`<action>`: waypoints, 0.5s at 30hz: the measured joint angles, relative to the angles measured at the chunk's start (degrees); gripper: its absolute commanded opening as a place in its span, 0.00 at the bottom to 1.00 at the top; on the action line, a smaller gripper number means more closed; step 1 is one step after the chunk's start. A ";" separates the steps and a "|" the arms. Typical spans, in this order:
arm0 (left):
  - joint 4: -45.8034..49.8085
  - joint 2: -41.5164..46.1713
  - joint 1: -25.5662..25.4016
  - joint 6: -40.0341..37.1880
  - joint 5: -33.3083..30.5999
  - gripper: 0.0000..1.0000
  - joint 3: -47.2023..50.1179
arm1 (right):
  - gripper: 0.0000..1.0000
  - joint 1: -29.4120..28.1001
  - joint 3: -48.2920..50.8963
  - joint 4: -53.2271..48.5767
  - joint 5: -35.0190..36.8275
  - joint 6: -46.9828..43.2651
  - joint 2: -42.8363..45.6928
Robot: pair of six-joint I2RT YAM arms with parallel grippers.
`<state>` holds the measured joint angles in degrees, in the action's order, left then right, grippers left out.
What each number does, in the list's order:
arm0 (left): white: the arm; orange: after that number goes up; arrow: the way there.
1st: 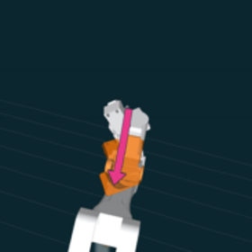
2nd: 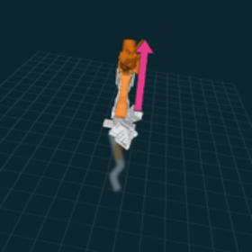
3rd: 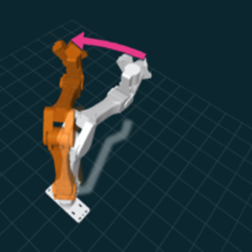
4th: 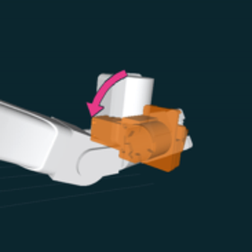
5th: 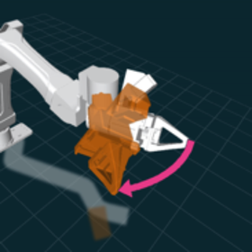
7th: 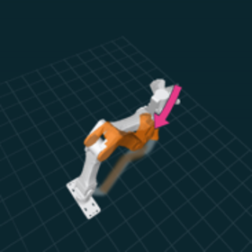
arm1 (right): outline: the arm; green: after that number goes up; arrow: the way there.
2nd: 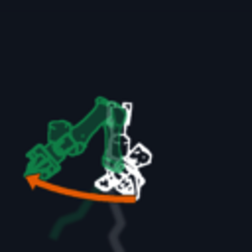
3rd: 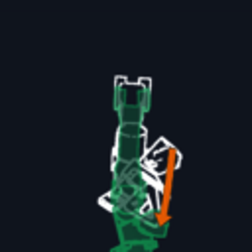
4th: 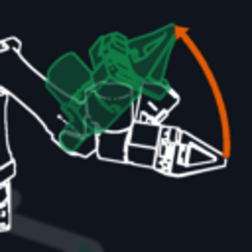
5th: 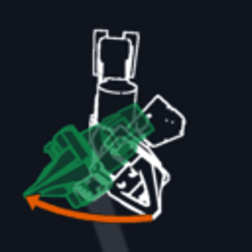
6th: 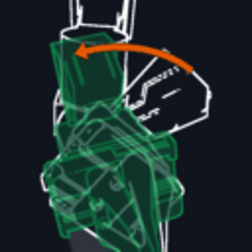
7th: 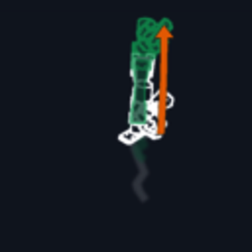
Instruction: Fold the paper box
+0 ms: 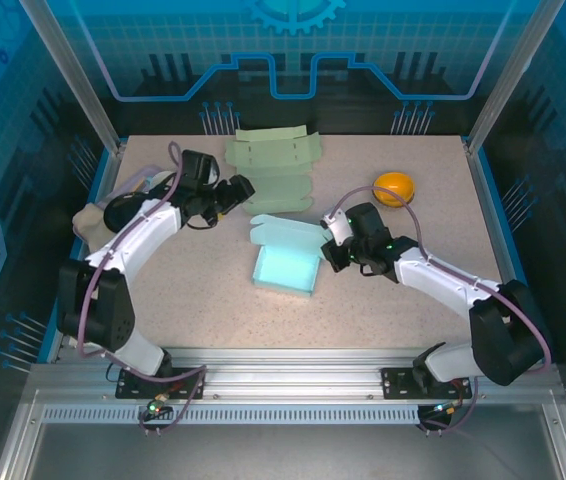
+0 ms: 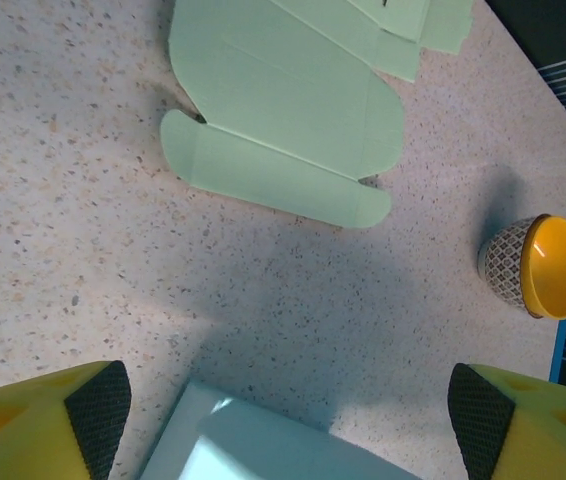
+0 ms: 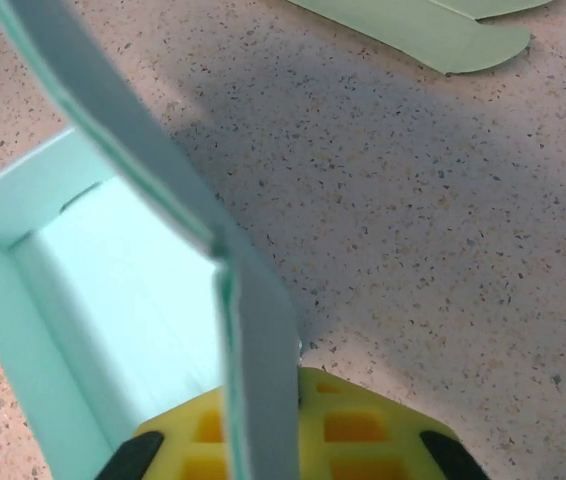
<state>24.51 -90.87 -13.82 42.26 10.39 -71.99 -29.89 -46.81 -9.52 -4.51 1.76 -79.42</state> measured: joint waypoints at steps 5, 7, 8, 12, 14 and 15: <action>-0.87 -3.41 -4.17 1.88 0.02 0.85 -2.01 | 0.00 -0.15 -0.20 -0.07 1.40 -0.04 0.00; -0.87 -4.17 -5.81 3.28 0.11 0.85 -2.08 | 0.00 -0.37 -0.59 -0.11 2.82 -0.04 0.00; -0.87 -4.37 -6.64 4.33 0.17 0.85 -2.08 | 0.00 -0.50 -0.87 -0.11 3.54 -0.02 0.00; -1.79 -3.48 -9.60 7.89 -0.28 0.85 -0.55 | 0.00 -1.62 -2.71 -0.70 7.17 0.22 -0.02; -2.62 -1.90 -10.45 10.19 -0.74 0.85 1.66 | 0.00 -2.03 -3.61 -0.81 9.05 0.39 -0.07; -2.93 -1.27 -10.60 11.04 -0.81 0.85 2.54 | 0.00 -2.21 -3.80 -0.79 9.49 0.46 -0.09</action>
<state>21.58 -92.14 -24.43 53.30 9.58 -69.45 -32.10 -50.61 -10.31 4.97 2.22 -79.50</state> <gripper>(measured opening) 0.854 0.046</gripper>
